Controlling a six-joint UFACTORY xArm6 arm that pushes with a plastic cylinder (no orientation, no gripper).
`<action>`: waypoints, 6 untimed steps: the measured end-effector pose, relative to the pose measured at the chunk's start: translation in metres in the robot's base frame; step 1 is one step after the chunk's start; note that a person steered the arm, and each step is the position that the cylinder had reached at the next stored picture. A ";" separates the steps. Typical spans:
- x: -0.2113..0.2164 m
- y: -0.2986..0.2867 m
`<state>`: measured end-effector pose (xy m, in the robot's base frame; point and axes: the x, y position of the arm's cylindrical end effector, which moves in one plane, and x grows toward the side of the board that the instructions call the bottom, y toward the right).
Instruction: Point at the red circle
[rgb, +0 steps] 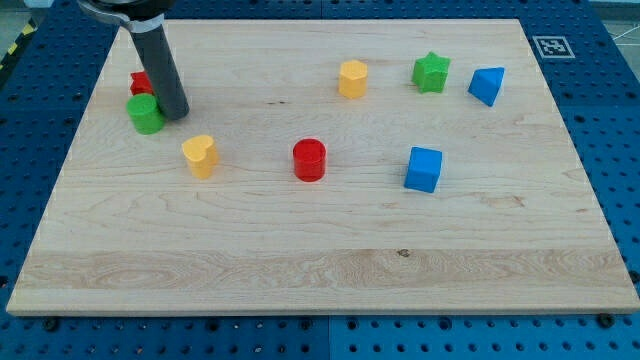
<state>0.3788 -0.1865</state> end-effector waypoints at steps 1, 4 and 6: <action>0.000 -0.002; -0.002 0.136; 0.020 0.188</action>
